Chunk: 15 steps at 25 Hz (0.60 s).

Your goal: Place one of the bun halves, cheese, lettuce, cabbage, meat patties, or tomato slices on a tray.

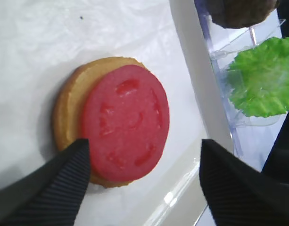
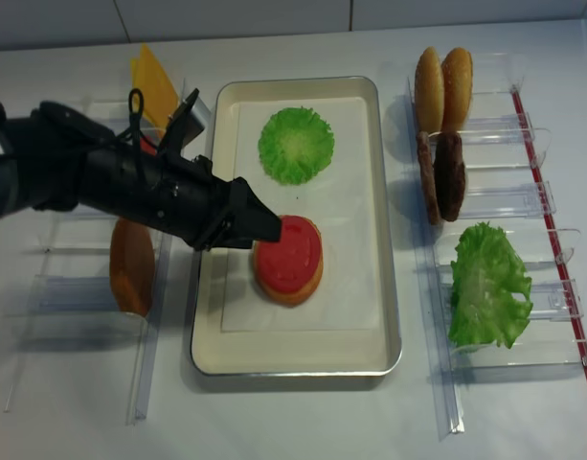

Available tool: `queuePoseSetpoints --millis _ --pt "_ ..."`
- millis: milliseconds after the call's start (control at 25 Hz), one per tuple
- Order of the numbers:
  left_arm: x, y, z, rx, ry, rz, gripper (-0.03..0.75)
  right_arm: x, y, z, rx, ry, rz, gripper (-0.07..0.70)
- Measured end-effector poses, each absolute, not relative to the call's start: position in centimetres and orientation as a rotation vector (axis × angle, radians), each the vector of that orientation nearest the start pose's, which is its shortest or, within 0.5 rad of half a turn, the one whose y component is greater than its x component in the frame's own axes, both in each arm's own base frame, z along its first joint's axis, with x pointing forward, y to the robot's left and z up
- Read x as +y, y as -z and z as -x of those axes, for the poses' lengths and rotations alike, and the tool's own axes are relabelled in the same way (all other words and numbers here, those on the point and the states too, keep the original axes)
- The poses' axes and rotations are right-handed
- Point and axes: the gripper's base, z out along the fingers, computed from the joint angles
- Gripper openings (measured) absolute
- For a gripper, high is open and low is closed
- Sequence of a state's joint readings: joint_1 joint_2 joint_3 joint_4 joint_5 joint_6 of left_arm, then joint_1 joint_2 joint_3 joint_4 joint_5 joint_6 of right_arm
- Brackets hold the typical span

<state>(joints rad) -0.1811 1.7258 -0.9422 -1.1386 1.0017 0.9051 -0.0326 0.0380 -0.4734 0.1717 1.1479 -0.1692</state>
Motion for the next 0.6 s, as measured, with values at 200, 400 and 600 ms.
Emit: queuePoseSetpoints --millis 200,400,600 --pt "-12.2 -20.8 -29.5 2.622 1.167 -0.553 0.482 1.4 -26.4 0.1 2.178 -0.097 0.159 0.555" --pt "-11.5 -24.9 -30.5 2.558 0.952 -0.655 0.482 1.4 -26.4 0.1 2.178 -0.097 0.159 0.554" --pt "-9.4 -30.2 -31.3 2.494 0.499 -0.783 0.482 1.4 -26.4 0.1 2.178 -0.097 0.159 0.554"
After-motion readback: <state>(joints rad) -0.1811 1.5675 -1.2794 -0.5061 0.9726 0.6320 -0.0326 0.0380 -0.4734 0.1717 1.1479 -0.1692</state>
